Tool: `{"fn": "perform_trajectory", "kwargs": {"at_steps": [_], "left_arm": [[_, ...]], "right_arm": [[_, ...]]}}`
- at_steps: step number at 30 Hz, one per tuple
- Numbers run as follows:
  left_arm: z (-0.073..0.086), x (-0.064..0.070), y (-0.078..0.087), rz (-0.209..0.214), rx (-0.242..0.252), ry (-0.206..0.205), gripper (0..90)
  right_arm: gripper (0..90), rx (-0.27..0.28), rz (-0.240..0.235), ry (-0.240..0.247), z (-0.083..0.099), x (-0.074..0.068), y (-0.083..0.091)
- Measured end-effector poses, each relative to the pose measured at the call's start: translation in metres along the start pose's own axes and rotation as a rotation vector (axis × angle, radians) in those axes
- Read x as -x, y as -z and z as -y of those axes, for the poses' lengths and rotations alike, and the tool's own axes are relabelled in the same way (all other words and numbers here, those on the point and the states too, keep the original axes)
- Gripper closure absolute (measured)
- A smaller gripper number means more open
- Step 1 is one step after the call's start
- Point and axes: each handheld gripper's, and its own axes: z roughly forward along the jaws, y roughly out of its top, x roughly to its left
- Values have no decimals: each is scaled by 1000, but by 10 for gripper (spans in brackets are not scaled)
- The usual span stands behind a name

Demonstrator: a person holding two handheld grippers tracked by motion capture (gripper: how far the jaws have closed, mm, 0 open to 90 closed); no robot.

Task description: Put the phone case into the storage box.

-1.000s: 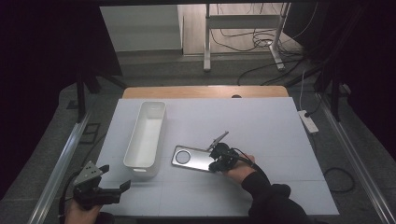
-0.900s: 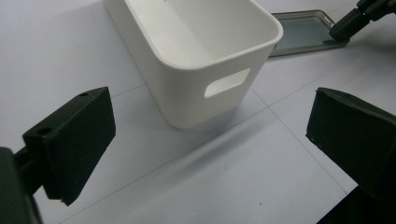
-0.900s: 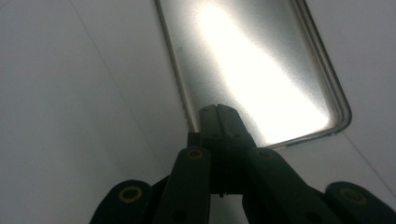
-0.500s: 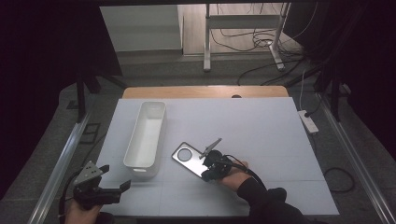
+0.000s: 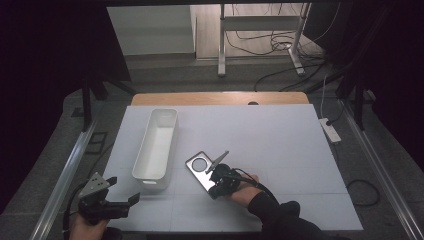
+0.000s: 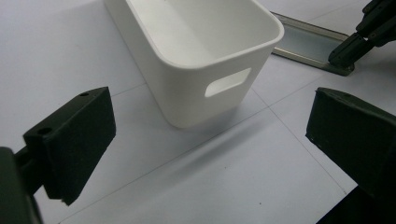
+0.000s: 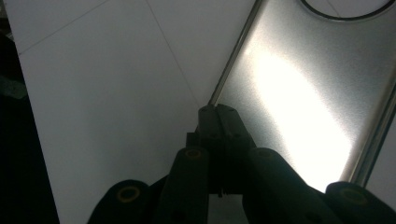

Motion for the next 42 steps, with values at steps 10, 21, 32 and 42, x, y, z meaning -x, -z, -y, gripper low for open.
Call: {"fn": "perform_trajectory", "kwargs": {"at_steps": [10,21,32,42], "left_arm": [[0,0,0,0,1,1,21],[0,0,0,-1,-1,0,21],[0,0,0,0,-4,-1,21],[0,0,-1,3,-5,1,21]], "right_arm": [[773,50,42,-7,-1,5,8],[501,82,87,-53,-6,16,21],[177,130,139,-99,-7,33,30],[32,146,173,-180,-5,49,31]]}}
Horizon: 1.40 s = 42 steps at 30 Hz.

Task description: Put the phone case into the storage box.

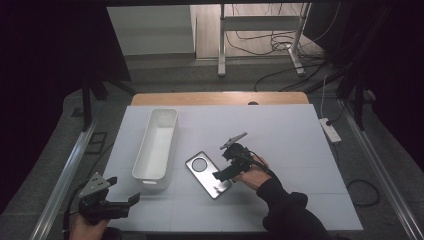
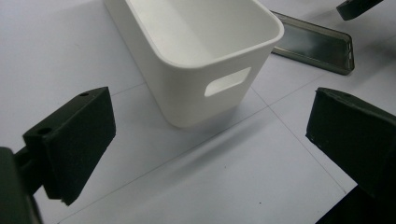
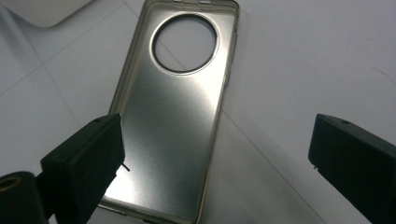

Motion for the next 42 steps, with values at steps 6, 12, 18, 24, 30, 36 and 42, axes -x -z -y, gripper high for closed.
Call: {"fn": "perform_trajectory", "kwargs": {"at_steps": [6,12,18,24,30,36,42], "left_arm": [[0,0,0,1,-1,-1,21],[0,0,0,2,0,-1,21],[0,0,0,2,-1,-1,21],[0,0,0,2,-1,-1,21],[0,0,0,1,-2,-2,22],[0,0,-1,-3,-7,-4,22],[-1,2,0,-3,-6,-14,31]], "right_arm": [[18,-34,30,16,-1,1,-6],[72,-88,62,27,-1,-1,-14],[324,-98,102,54,0,-3,-17],[497,-117,79,71,1,-6,-21],[728,-121,46,57,0,-6,-23],[854,-122,2,-8,1,-1,-23],[876,-110,-1,-2,2,-2,-23]]}}
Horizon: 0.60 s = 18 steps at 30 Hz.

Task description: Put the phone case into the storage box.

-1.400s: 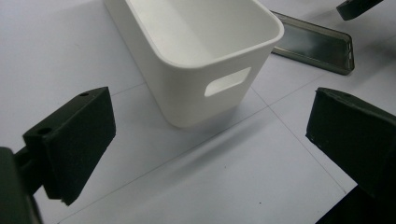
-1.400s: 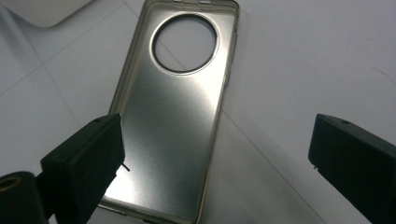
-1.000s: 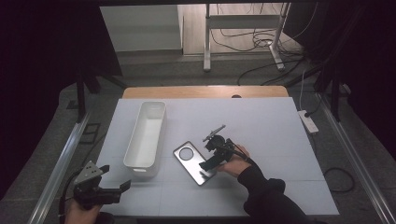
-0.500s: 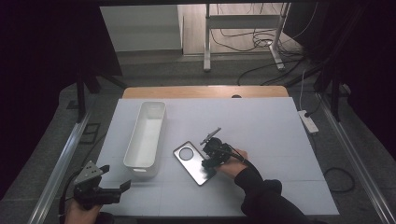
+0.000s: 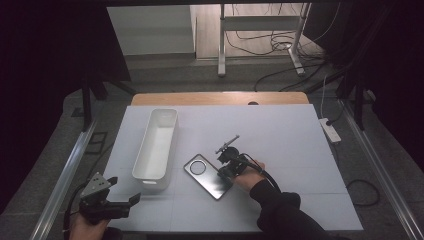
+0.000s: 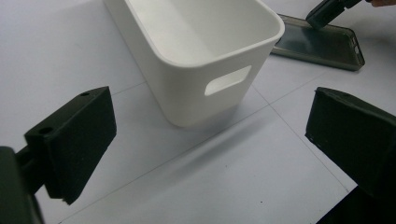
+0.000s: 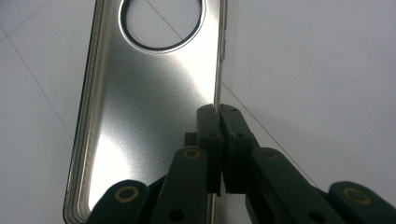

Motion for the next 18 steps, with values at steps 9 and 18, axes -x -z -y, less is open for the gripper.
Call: {"fn": "perform_trajectory", "kwargs": {"at_steps": [9,18], "left_arm": [[0,0,1,23,4,-13,56],[-1,3,2,44,37,-31,15]], "right_arm": [[884,20,8,28,2,-2,3],[885,69,11,25,5,0,19]]}}
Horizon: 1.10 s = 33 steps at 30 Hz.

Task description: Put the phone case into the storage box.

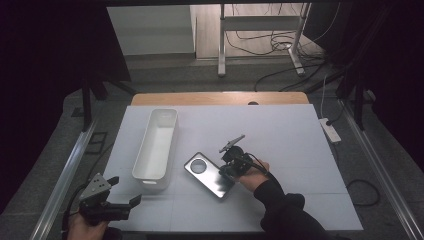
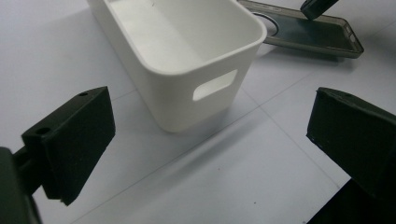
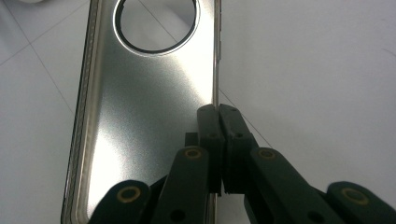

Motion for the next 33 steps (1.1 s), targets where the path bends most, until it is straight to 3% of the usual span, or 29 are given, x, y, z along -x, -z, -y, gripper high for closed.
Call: {"fn": "perform_trajectory", "kwargs": {"at_steps": [2,9,24,33], "left_arm": [[0,0,0,4,3,-1,13],[-3,7,-3,19,-30,-59,25],[-13,14,-5,111,13,-20,7],[-24,24,-10,137,5,-50,0]], "right_arm": [[884,8,0,-3,1,1,2],[884,67,-4,-24,4,7,22],[884,142,18,-51,11,14,49],[884,179,32,-69,15,21,63]]}}
